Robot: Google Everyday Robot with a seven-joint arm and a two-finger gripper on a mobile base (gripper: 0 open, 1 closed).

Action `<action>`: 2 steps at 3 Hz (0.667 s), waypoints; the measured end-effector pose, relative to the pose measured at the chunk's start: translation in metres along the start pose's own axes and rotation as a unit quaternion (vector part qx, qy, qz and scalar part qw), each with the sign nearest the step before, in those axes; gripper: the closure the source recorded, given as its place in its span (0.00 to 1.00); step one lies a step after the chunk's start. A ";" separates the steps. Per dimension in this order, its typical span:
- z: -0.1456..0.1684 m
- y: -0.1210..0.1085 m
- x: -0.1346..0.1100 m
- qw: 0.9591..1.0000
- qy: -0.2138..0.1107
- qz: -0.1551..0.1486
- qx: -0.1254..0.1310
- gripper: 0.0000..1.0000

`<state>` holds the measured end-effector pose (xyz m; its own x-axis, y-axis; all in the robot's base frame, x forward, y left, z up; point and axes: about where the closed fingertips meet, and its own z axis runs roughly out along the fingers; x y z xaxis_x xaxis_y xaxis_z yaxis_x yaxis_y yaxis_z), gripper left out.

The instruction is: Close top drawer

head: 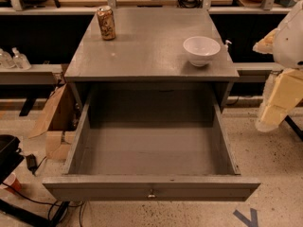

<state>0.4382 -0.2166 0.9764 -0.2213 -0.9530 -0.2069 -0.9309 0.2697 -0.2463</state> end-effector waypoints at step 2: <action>0.000 0.026 0.005 0.999 -0.022 -0.020 0.020 0.16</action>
Offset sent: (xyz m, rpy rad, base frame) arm -0.0906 -0.0330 -0.1033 0.0452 0.0067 0.0549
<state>0.4129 -0.2148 0.9690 -0.1698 -0.9564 -0.2376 -0.9265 0.2371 -0.2922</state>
